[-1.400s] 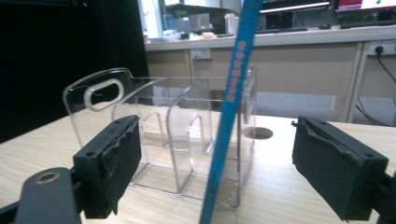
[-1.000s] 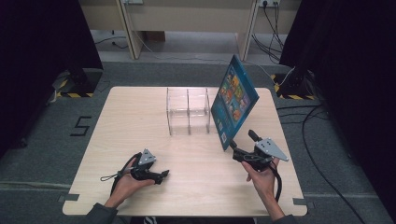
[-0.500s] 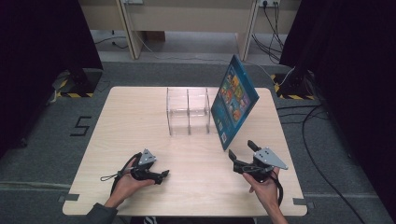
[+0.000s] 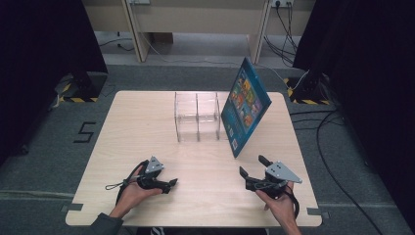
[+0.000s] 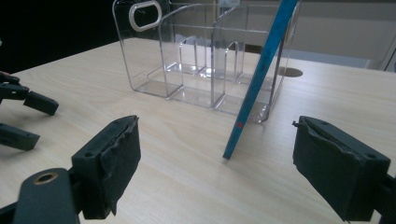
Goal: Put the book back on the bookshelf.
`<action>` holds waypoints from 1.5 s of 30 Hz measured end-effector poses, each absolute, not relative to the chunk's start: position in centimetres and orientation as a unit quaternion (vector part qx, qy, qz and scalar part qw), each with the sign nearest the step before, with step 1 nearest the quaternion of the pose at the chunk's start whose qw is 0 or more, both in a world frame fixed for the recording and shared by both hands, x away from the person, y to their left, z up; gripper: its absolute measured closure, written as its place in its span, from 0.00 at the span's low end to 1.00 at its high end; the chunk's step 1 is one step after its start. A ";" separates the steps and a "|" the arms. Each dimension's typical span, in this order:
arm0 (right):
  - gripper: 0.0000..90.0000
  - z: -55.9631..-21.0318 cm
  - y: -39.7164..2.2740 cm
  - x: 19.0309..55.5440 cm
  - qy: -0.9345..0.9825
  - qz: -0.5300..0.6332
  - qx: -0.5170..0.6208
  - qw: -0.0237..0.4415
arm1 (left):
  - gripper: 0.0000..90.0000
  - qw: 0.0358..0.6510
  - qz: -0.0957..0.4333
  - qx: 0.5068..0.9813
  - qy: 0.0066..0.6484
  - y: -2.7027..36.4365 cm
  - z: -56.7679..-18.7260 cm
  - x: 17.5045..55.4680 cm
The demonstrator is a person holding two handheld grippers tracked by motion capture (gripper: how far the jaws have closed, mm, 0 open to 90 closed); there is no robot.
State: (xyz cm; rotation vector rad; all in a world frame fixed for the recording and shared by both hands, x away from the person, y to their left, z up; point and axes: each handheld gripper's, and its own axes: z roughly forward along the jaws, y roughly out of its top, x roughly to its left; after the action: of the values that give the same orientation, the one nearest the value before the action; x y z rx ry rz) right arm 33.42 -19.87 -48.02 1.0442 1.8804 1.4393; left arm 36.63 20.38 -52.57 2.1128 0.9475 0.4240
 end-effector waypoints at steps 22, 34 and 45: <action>0.18 -49.9 -19.7 30.7 0.771 0.467 0.370 0.227 | 0.16 0.384 0.164 0.831 0.369 20.3 -52.6 36.6; 0.18 -50.9 -20.8 29.9 0.800 0.410 0.377 0.223 | 0.16 0.383 0.164 0.831 0.368 20.3 -52.6 36.6; 0.19 -51.9 -21.6 29.3 0.826 0.355 0.389 0.200 | 0.16 0.385 0.163 0.831 0.366 20.2 -52.6 36.6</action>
State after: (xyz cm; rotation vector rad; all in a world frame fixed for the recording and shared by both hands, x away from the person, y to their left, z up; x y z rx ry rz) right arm 29.25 -21.63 -51.90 1.0869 2.3103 0.9925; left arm 36.57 20.25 -52.59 2.1184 0.9329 0.4159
